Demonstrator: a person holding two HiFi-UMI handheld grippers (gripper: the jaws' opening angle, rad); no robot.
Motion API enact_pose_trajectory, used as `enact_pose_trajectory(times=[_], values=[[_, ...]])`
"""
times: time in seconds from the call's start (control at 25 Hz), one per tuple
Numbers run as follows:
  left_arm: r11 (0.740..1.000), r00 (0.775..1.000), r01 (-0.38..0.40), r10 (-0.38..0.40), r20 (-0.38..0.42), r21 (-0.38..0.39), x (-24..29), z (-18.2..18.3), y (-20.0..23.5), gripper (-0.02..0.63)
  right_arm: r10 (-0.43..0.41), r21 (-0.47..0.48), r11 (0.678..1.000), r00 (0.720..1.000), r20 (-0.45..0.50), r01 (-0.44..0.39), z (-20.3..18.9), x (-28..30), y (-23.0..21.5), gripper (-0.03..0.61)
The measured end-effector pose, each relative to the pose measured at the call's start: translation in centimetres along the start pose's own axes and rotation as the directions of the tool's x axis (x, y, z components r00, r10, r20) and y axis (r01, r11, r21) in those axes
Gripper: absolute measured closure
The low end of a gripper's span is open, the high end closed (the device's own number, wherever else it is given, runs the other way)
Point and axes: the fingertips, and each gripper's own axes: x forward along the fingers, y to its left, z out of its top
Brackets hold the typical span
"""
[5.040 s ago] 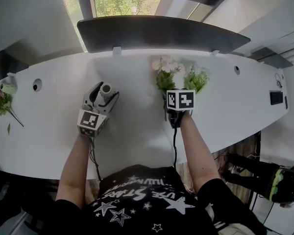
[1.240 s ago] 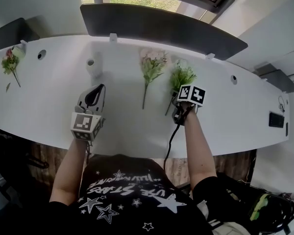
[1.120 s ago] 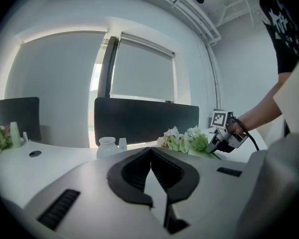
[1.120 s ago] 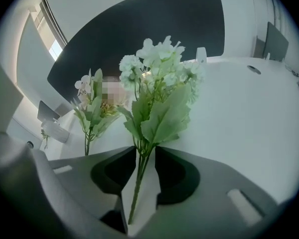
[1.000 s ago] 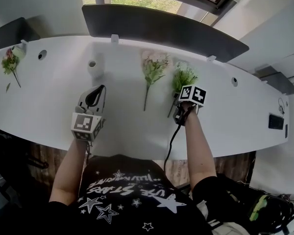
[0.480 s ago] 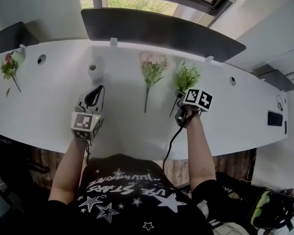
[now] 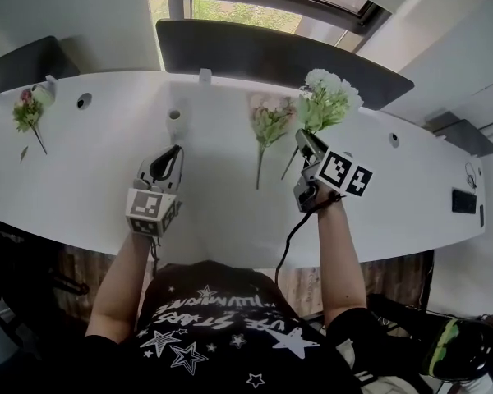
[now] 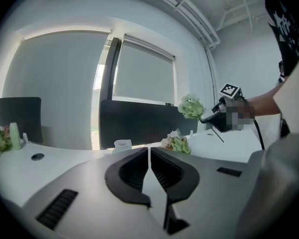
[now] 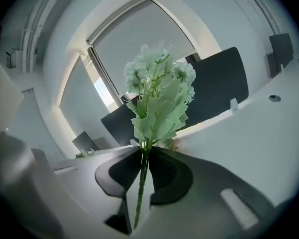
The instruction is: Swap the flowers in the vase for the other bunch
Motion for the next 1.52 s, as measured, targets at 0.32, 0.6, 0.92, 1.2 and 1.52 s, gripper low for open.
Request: enact_pose_trajectory(times=[0.32,0.6,0.92,1.2,1.52], values=[[1.000,0.999,0.005,-0.005,0.044,0.008,-2.2,1.1,2.7,0.606,0.227,-0.187,0.962,0.963,0.142,-0.199,2.2,1.4,11.5,0.529],[1.000,0.999,0.014,-0.014,0.044,0.004,-2.6,2.3,5.1,0.604,0.322,-0.341,0.904,0.936,0.142,-0.259,2.0,3.8,18.6,0.529],[0.999,0.998,0.045,-0.045,0.044,-0.010,-0.3,1.5,6.5,0.443,0.368,-0.363,0.886,0.914,0.170,-0.289,2.3,6.3,22.2,0.529],[0.999,0.999,0.041,-0.041,-0.003,0.001,2.1,0.0,8.3,0.292,0.387,-0.371,0.880,0.900,0.199,-0.296,3.0,8.3,23.4,0.529],[0.989,0.989,0.144,-0.142,-0.049,0.028,4.6,-2.1,7.2,0.195,0.390,-0.352,0.886,0.895,0.215,-0.301,3.0,9.9,22.7,0.529]])
